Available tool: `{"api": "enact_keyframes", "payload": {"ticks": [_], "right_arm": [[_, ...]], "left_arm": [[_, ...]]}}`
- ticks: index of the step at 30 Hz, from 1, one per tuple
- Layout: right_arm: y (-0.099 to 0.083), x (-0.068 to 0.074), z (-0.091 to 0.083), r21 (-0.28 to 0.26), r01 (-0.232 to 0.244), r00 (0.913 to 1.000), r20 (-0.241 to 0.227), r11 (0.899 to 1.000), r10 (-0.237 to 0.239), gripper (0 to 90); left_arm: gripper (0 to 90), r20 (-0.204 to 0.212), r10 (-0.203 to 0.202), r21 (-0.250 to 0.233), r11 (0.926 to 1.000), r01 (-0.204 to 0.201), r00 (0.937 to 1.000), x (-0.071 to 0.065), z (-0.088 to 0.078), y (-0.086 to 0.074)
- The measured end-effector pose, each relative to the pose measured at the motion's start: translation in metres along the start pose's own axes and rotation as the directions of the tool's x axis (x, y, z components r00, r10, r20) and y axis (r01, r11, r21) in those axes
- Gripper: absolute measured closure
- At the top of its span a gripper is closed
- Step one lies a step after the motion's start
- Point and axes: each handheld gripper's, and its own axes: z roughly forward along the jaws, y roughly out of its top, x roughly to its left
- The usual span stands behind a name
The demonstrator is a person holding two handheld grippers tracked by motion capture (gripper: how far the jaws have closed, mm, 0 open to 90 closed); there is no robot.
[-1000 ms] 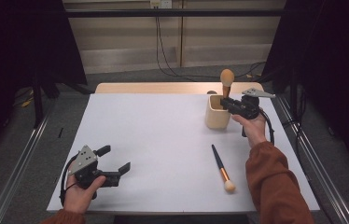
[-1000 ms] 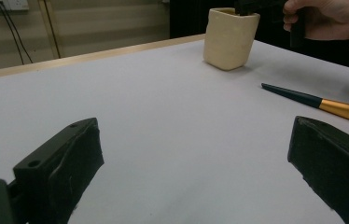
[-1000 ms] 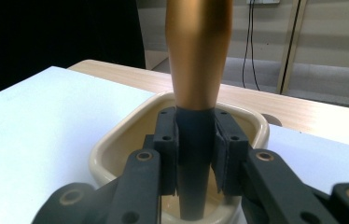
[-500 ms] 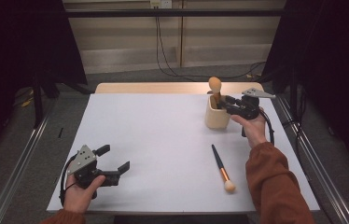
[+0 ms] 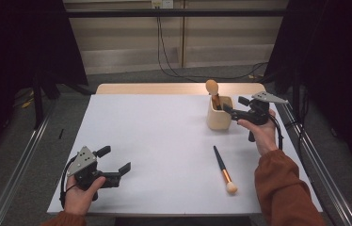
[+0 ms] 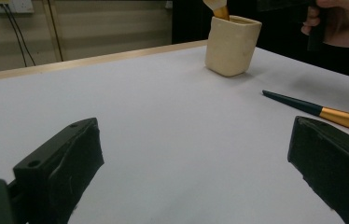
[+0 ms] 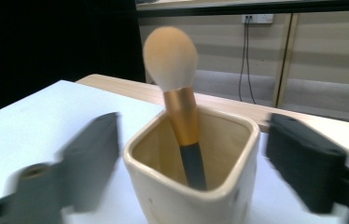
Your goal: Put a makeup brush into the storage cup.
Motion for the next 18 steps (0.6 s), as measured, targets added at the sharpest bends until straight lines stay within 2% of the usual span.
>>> {"api": "enact_keyframes", "payload": {"ticks": [7,12,14,18], "right_arm": [[-0.012,0.004,-0.013,0.026,0.003,1.0,-0.001,1.0,-0.003,2.5],[-0.017,0.01,-0.022,0.017,-0.006,0.9997,-0.023,1.0,0.007,1.1],[-0.018,0.013,-0.026,0.006,0.002,0.9994,-0.035,1.0,-0.002,0.8],[-0.021,0.019,-0.035,-0.005,-0.016,0.9977,-0.065,1.0,0.015,0.0]], "left_arm": [[2.9,-0.003,-0.002,-0.005,1.0,0.002,1.0,0.0,-0.001,0.0],[2.9,-0.004,0.004,-0.006,1.0,-0.004,1.0,0.001,-0.002,0.0],[2.8,-0.004,-0.008,-0.018,0.9998,0.008,1.0,0.001,-0.003,0.0],[2.8,-0.008,-0.001,-0.016,0.9999,0.001,1.0,0.001,-0.004,0.0]]}}
